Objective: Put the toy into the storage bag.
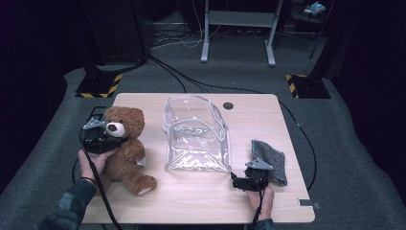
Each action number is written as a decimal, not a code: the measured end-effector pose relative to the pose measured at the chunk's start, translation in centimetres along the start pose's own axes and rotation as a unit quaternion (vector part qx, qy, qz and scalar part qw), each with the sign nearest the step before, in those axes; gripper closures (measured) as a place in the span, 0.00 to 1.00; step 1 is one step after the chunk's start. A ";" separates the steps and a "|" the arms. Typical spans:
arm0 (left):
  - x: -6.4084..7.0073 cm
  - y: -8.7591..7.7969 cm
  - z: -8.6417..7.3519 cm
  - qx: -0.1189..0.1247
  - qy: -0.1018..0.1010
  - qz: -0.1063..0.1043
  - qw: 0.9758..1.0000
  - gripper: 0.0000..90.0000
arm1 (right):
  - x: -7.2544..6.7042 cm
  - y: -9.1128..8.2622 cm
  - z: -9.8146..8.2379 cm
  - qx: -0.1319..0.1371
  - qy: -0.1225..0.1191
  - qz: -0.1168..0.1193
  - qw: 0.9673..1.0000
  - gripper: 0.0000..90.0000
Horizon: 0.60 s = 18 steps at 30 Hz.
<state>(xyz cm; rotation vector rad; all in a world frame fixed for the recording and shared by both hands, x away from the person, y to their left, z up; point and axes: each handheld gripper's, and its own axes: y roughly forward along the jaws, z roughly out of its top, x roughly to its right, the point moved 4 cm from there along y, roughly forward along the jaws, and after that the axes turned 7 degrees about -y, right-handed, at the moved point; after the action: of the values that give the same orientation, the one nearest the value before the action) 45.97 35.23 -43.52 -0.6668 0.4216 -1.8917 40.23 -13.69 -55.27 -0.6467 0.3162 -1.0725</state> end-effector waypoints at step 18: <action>0.5 -1.5 3.4 0.056 0.007 -0.004 0.998 0.56 | -0.5 0.6 0.0 -0.031 -0.014 -0.008 0.999 0.02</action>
<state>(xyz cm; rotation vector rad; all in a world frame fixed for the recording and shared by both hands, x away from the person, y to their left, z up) 46.82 35.46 -39.87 -0.5820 0.3192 -1.9124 40.38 -13.06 -55.67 -0.7200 0.3208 -1.0709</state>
